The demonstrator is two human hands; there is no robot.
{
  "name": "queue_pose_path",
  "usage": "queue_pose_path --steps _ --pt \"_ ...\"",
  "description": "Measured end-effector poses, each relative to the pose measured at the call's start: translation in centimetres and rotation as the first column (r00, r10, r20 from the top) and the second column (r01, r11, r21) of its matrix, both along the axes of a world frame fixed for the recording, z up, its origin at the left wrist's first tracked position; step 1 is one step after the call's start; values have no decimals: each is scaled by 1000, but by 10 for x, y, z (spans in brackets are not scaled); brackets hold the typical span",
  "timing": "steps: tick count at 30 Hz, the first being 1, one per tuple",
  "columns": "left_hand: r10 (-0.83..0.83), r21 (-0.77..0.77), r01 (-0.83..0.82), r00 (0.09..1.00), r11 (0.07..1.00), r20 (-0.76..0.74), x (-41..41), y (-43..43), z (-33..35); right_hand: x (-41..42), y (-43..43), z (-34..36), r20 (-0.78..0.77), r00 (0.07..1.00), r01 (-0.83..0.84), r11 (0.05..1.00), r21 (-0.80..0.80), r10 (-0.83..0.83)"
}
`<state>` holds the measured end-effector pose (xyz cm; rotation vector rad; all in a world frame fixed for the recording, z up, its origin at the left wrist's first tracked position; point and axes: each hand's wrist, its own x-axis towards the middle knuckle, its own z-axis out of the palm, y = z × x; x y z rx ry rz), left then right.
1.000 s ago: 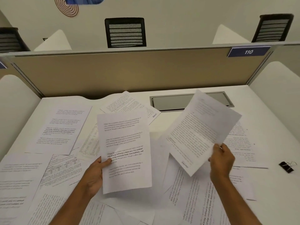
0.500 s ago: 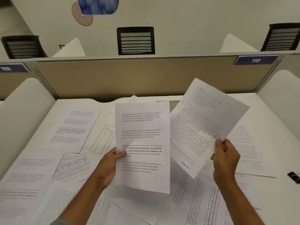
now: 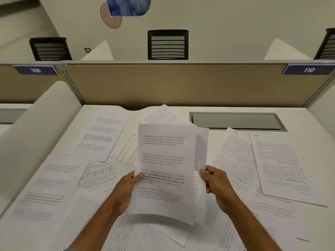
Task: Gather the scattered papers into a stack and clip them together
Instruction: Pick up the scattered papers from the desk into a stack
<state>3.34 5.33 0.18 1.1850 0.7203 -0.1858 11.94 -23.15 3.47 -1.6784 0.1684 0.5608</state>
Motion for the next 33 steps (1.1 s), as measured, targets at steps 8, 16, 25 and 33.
queue_pose_path --steps 8,16,25,33 --pt "-17 94 18 1000 995 -8 -22 18 1 -27 42 -16 -43 998 -48 999 0 48" --pt "96 213 -78 993 974 -73 -39 48 -23 -33 26 -34 -100 891 420 888 -187 -443" --pt "134 251 -88 976 964 -170 -52 46 -50 -26 40 -56 -219 855 457 883 -111 -470" --pt "129 309 -64 972 949 -194 -51 40 -46 -33 50 -59 -149 832 504 840 -199 -534"
